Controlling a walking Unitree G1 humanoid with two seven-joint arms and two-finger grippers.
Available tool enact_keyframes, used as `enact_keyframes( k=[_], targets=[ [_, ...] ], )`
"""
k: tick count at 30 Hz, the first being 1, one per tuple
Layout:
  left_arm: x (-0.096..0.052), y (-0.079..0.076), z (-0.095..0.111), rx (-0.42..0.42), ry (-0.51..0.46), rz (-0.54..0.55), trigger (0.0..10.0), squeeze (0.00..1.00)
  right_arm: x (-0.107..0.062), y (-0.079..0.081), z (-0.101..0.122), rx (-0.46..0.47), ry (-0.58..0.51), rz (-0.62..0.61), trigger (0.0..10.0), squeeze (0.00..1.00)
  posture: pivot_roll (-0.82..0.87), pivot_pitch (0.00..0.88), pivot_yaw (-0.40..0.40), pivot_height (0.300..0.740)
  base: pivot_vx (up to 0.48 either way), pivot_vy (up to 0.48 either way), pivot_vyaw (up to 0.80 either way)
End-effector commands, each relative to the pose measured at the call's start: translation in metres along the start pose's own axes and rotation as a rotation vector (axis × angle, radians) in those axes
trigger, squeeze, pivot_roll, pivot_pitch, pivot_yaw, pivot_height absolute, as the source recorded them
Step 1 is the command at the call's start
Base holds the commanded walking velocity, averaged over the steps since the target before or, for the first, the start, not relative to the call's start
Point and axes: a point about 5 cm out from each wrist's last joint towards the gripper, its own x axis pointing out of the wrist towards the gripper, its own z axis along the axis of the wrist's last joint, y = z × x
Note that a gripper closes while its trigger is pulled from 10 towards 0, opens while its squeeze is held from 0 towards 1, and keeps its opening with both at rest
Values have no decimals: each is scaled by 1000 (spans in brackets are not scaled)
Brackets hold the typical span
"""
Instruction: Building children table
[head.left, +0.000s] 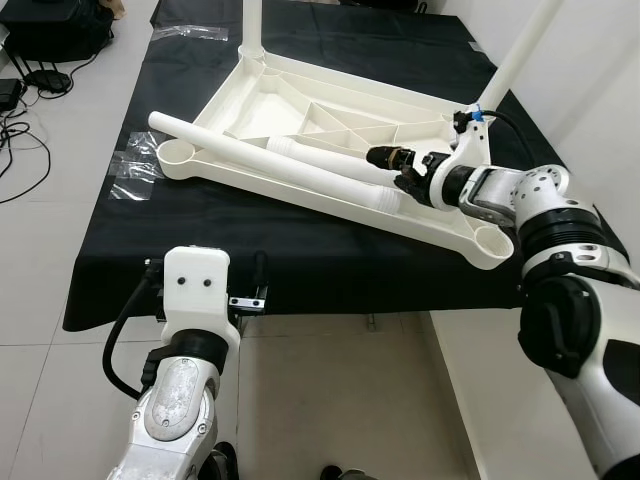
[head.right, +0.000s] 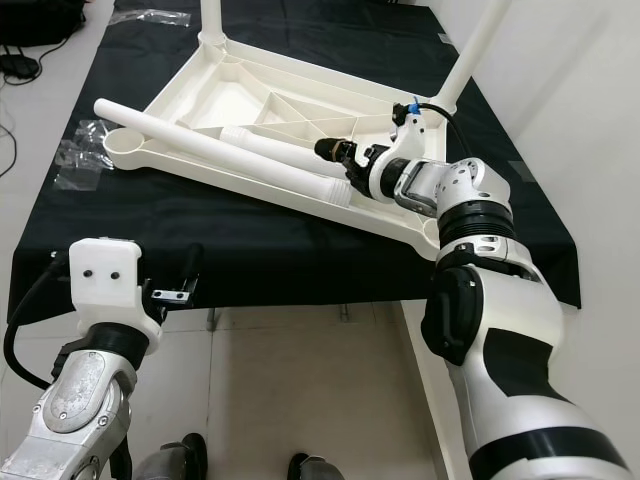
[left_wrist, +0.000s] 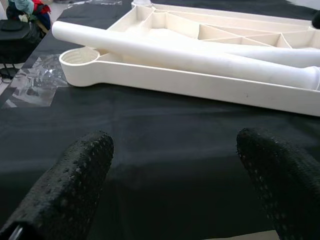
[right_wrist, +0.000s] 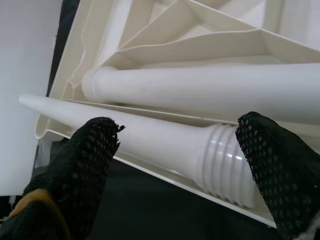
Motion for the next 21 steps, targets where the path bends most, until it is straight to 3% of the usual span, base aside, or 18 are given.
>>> enact_keyframes(
  k=[1, 9, 14, 21],
  targets=[
    [-2, -1, 2, -7, 3, -1, 10000, 0, -9, -14, 1, 1, 12, -39, 10000, 0, 41, 273, -164, 740, 0, 0, 0],
    [-3, -1, 0, -4, 14, -2, 10000, 0, -20, -26, 6, 6, 20, -72, 10000, 0, 32, 277, -156, 740, 0, 0, 0],
    [0, -1, 0, -11, 9, -7, 10000, 0, -17, -38, -18, -29, 154, -105, 10000, 0, 28, 280, -157, 740, 0, 0, 0],
    [0, -5, 1, -22, 5, -20, 10000, 0, -12, -38, -25, -4, 165, -94, 10000, 0, 27, 279, -161, 740, 0, 0, 0]
  ],
)
